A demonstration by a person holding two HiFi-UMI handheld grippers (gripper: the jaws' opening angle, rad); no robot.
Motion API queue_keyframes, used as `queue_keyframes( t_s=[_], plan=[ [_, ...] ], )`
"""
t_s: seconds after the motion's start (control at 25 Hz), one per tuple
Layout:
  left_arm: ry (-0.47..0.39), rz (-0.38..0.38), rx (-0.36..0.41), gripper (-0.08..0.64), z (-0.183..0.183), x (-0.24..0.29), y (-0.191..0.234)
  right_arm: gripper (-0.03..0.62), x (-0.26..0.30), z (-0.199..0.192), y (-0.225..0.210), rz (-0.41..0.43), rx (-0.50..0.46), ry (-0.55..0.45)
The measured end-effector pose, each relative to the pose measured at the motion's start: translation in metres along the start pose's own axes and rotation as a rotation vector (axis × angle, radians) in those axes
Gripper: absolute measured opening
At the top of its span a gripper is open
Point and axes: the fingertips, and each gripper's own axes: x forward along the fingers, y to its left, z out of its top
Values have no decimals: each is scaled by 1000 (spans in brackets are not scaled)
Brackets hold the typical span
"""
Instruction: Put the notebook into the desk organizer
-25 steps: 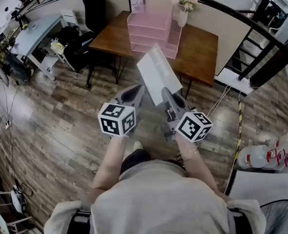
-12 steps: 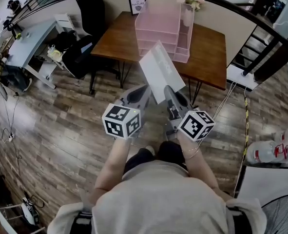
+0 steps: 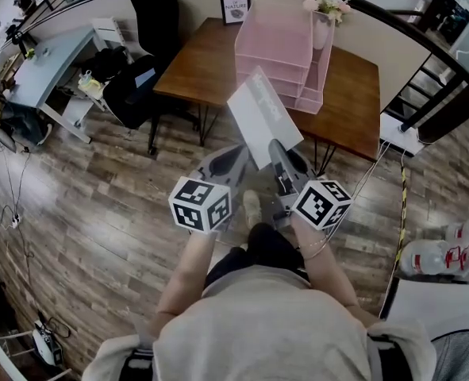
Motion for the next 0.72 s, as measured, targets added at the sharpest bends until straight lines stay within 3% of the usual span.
queue_keyframes(
  t_s=[0.28,0.72],
  plan=[
    [-19,-4,-7,12,21,40,42,20,47,20,-23,14,-5,-10],
    [-55,-8,22,12,83,130,93,20,128,102,-82,17,-27,-95]
  ],
)
